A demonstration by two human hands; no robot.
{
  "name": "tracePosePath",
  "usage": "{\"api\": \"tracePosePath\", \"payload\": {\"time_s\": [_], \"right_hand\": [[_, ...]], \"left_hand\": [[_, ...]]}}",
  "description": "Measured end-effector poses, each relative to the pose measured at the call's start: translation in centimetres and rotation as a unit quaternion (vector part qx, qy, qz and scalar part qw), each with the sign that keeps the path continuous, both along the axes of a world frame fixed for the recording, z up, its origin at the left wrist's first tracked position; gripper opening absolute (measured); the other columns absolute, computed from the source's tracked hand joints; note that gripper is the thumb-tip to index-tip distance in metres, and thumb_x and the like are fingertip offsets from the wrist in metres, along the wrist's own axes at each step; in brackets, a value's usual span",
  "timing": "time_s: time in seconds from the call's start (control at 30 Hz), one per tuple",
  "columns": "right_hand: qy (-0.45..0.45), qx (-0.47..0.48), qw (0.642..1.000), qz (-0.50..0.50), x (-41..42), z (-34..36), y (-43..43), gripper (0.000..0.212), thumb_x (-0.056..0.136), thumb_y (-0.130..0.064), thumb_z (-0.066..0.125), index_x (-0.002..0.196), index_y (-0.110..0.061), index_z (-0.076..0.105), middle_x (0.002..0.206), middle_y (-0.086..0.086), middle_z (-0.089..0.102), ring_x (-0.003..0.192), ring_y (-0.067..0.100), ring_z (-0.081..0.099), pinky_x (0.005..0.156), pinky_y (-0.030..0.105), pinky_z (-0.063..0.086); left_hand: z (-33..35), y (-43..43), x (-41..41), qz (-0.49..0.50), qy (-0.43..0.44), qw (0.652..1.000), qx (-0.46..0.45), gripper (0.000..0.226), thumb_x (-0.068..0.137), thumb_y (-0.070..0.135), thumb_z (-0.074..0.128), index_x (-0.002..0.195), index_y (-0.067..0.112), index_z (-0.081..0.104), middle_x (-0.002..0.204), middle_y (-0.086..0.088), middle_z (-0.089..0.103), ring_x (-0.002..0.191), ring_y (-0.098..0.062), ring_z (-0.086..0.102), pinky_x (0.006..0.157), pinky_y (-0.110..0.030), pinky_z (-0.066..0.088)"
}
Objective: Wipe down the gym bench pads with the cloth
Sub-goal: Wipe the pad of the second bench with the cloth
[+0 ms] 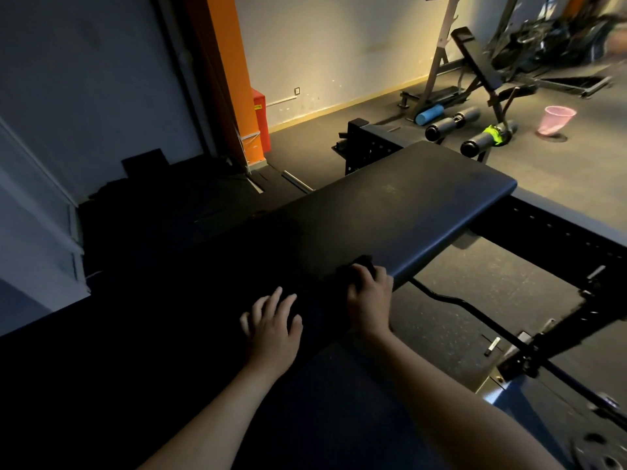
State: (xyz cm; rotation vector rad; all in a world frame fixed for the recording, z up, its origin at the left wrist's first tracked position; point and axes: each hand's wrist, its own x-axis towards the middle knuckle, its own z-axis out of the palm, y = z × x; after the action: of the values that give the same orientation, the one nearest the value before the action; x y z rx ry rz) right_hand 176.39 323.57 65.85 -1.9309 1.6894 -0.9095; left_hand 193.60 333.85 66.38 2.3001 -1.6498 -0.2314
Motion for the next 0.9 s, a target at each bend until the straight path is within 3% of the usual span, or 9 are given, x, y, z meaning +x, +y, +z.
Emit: {"api": "tracePosePath", "payload": {"time_s": [0.2,0.33,0.47,0.7,0.8,0.9], "right_hand": [[0.007,-0.065,0.992,0.11,6.1,0.2,6.6,0.034,0.088,-0.049,0.055,0.116,-0.031,0.063,0.128,0.0,0.05,0.123,0.022,0.039,0.096,0.039,0.036],[0.03,-0.071,0.983,0.164,4.6,-0.4,6.1,0.039,0.092,-0.032,0.058,0.131,-0.033,0.056,0.137,0.002,0.044,0.13,0.026,0.033,0.105,0.043,0.036],[0.092,-0.108,0.961,0.236,0.9,-1.7,3.6,0.053,0.091,-0.032,0.064,0.142,-0.038,0.049,0.138,0.005,0.039,0.13,0.029,0.033,0.106,0.046,0.039],[0.121,-0.057,0.978,0.159,-4.4,-0.9,-3.0,0.056,0.089,-0.028,0.067,0.139,-0.039,0.045,0.147,0.003,0.024,0.138,0.029,0.018,0.114,0.048,0.032],[0.064,-0.016,0.996,0.062,-7.7,-0.9,-6.7,0.057,0.087,-0.028,0.07,0.136,-0.04,0.043,0.143,0.0,0.023,0.135,0.03,0.022,0.111,0.055,0.034],[-0.005,0.02,1.0,-0.008,-8.1,-0.6,-7.5,0.05,0.089,-0.03,0.067,0.131,-0.041,0.043,0.14,-0.002,0.024,0.132,0.029,0.023,0.112,0.053,0.032]], "left_hand": [[0.2,0.2,0.6,-0.014,-0.025,0.999,0.027,0.056,0.097,0.031,0.053,0.151,0.034,0.035,0.166,0.009,0.018,0.15,-0.016,0.014,0.117,-0.044,0.015],[0.2,0.1,0.2,0.001,-0.019,1.0,0.014,0.051,0.098,0.035,0.051,0.148,0.034,0.041,0.163,0.01,0.025,0.148,-0.014,0.018,0.116,-0.045,0.015],[0.6,-0.3,-0.5,0.033,-0.002,0.999,0.02,0.05,0.099,0.041,0.047,0.148,0.039,0.039,0.162,0.012,0.025,0.148,-0.013,0.017,0.117,-0.046,0.01],[0.3,-1.7,-2.9,0.07,-0.028,0.997,0.03,0.046,0.1,0.046,0.041,0.147,0.045,0.039,0.161,0.005,0.025,0.146,-0.022,0.017,0.117,-0.05,0.012],[0.0,-3.0,-4.2,0.069,-0.029,0.997,0.024,0.047,0.1,0.045,0.043,0.147,0.042,0.041,0.162,0.004,0.026,0.145,-0.022,0.019,0.116,-0.049,0.013],[0.3,-4.8,-6.1,0.061,-0.022,0.997,0.036,0.048,0.101,0.047,0.041,0.149,0.043,0.036,0.164,0.005,0.021,0.147,-0.021,0.016,0.118,-0.049,0.011]]}}
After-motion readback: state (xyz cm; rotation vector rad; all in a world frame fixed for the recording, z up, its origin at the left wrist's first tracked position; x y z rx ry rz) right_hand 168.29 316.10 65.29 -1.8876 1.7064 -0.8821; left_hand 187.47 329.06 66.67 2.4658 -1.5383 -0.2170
